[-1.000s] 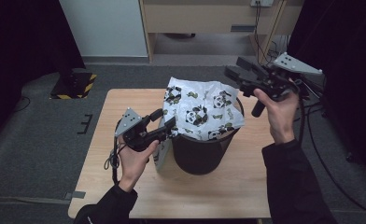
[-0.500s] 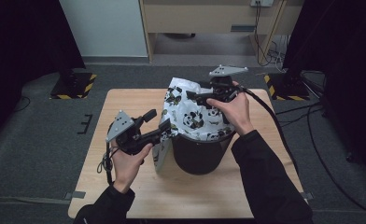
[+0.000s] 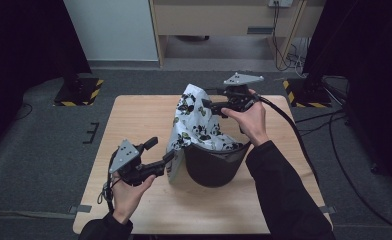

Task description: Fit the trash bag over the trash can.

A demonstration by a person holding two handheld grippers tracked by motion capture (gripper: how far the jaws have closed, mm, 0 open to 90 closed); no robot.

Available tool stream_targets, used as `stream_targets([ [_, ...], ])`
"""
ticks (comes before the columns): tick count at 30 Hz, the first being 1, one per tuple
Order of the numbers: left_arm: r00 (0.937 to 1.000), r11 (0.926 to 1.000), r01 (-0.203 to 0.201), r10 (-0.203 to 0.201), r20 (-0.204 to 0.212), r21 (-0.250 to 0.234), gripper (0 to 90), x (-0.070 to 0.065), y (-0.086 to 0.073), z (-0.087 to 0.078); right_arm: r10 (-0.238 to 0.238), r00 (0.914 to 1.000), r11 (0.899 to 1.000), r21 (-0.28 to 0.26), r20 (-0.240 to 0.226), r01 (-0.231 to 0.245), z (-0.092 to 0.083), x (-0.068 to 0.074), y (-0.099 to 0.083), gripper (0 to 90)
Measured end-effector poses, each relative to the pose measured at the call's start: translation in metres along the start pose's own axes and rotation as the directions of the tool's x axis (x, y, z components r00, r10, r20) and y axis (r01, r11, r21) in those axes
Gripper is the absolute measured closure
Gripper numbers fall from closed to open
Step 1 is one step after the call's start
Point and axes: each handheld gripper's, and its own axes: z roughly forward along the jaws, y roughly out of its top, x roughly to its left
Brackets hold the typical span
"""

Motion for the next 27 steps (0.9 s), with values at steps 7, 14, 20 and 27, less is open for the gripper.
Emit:
stream_targets([
  [7,0.9938,0.994,-0.106,0.107,-0.031,0.028,52.7,0.005,-0.012,0.023,0.042,0.9989,0.991,-0.13,-0.02,-0.044,-0.016,0.001,0.009,27.9],
  [14,0.9883,0.9837,-0.141,0.133,-0.075,-0.112,80.4,0.009,0.027,0.013,0.037,0.9991,0.978,-0.207,-0.022,-0.041,-0.032,-0.004,0.014,28.7],
  [20,0.9737,0.9549,-0.228,0.222,-0.052,-0.191,85.2,-0.01,0.073,0.013,0.05,0.9982,0.959,-0.276,-0.035,-0.057,-0.042,-0.005,0.018,30.5],
  [27,0.9497,0.9434,-0.292,0.306,0.069,-0.157,85.7,-0.038,0.092,0.036,0.044,0.9944,0.938,-0.338,-0.096,-0.074,-0.049,-0.004,0.021,30.8],
])
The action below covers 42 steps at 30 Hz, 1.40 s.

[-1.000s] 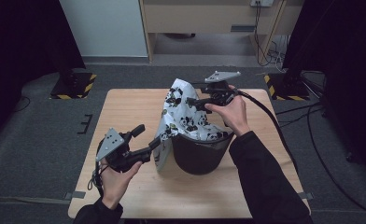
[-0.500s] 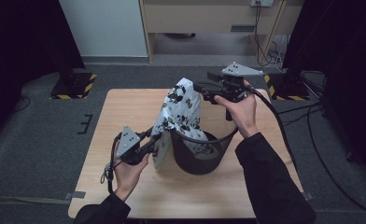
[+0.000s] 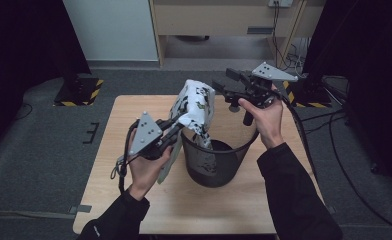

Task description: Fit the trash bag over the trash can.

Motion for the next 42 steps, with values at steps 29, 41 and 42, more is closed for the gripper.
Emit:
stream_targets([
  [29,0.9898,0.987,0.1,-0.086,-0.114,0.126,67.7,0.003,-0.063,-0.044,-0.093,0.9952,0.874,0.476,-0.032,0.097,0.045,0.014,-0.048,40.5],
  [41,0.9951,0.9991,0.021,-0.025,-0.096,-0.037,89.9,0.006,-0.028,-0.031,-0.057,0.9983,0.979,0.195,-0.016,0.059,0.029,0.016,-0.02,35.9],
  [42,0.9967,0.9986,0.019,-0.023,-0.078,-0.049,89.9,0.004,-0.026,-0.029,-0.059,0.9981,0.982,0.177,-0.02,0.062,0.028,0.017,-0.017,35.8],
])
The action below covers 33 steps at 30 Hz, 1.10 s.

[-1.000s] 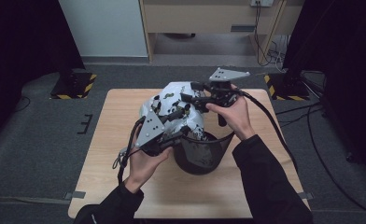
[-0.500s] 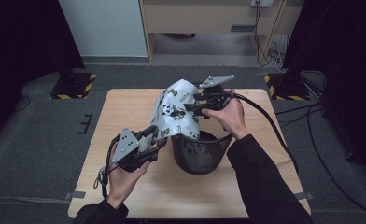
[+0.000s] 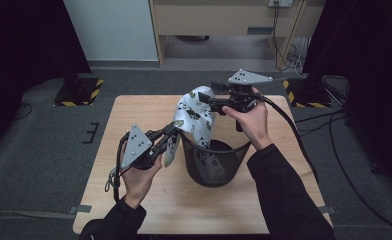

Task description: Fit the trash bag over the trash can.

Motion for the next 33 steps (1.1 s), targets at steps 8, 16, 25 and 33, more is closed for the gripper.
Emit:
stream_targets([
  [8,0.982,0.9999,0.012,-0.01,0.189,-0.008,89.8,-0.023,0.004,0.024,0.053,0.996,0.996,-0.065,-0.072,-0.058,0.001,0.002,0.004,33.1],
  [16,0.9561,0.9963,0.061,-0.076,0.283,0.06,87.9,-0.03,-0.002,0.033,0.03,0.9931,0.998,0.062,-0.113,-0.023,0.023,0.005,-0.011,34.8],
  [25,0.9803,0.9895,0.141,-0.144,0.135,0.032,45.2,-0.01,-0.007,0.003,-0.077,0.9962,0.948,0.305,-0.04,0.086,0.029,0.003,-0.026,46.7],
  [33,0.9479,0.9472,0.318,-0.319,-0.009,-0.041,36.5,0.028,-0.018,-0.021,-0.12,0.9927,0.907,0.409,0.013,0.105,0.032,0.001,-0.032,44.2],
])
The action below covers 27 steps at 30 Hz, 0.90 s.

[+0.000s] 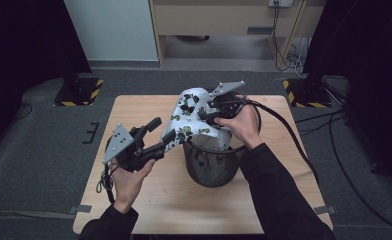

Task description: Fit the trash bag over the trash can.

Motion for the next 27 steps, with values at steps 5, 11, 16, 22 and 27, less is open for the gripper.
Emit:
stream_targets([
  [5,0.9974,0.9979,0.06,-0.06,-0.04,0.023,35.0,0.014,-0.009,0.006,0.005,1.0,1.0,0.001,-0.001,-0.005,0.0,0.0,0.0,42.3],
  [11,0.9935,0.9923,0.114,-0.113,-0.004,0.049,37.8,0.012,-0.021,0.023,0.038,0.9992,0.994,-0.105,0.013,-0.037,-0.006,-0.001,0.004,38.4],
  [16,0.99,0.9899,0.141,-0.141,0.012,0.018,39.8,0.007,-0.018,0.031,0.049,0.9987,0.982,-0.182,0.016,-0.046,-0.012,-0.001,0.007,37.6],
  [22,0.99,0.9891,0.14,-0.14,0.009,0.046,47.8,0.001,-0.019,0.042,0.056,0.998,0.967,-0.251,0.029,-0.047,-0.017,-0.001,0.009,36.4],
  [27,0.994,0.9927,0.103,-0.1,-0.044,0.063,60.9,-0.002,-0.013,0.042,0.08,0.9965,0.941,-0.332,0.023,-0.068,-0.024,-0.002,0.012,34.4],
])
